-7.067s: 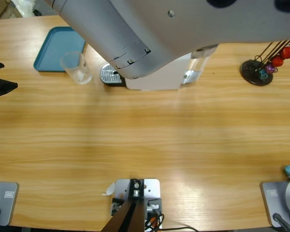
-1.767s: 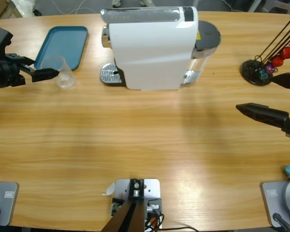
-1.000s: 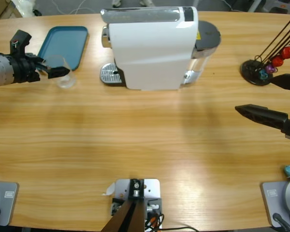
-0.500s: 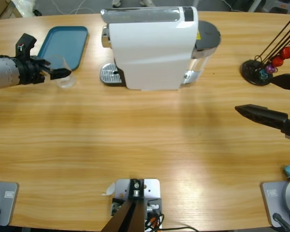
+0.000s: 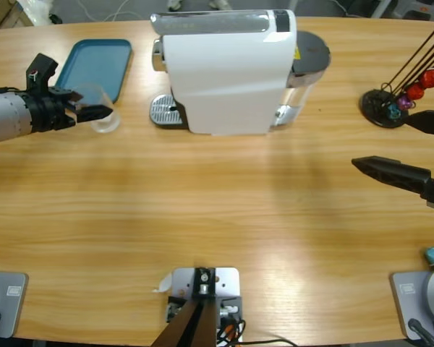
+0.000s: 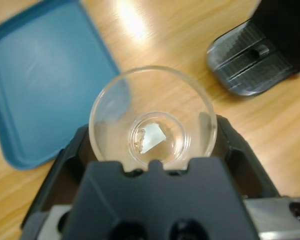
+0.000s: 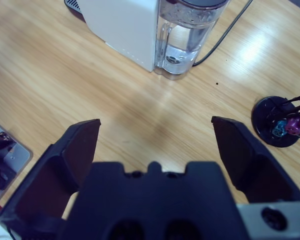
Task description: Pour coffee
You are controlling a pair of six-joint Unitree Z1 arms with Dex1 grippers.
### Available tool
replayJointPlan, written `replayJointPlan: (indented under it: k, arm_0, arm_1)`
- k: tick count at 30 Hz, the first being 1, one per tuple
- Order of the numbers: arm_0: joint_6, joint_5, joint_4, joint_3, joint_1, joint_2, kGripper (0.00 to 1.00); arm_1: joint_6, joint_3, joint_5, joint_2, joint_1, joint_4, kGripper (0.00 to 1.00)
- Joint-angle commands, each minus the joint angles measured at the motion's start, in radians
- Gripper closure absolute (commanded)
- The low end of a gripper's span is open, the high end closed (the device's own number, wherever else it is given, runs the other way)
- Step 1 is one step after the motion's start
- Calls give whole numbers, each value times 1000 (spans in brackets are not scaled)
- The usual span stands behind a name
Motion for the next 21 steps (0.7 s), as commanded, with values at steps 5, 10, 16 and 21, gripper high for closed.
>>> replayJointPlan:
  k: [5,10,16,21]
  arm_0:
    - [92,-245,0,-58,-19,-20,892]
    - [101,-292,0,-122,-26,90,892]
    - [114,-295,0,-167,-31,165,892]
    - [129,-294,0,-191,-46,192,892]
  arm_1:
    - [-11,41,11,-7,-8,-20,0]
    - [-11,42,11,-10,-8,-22,0]
    - [-11,42,13,-8,-8,-23,0]
    - [-11,44,14,-5,-8,-25,0]
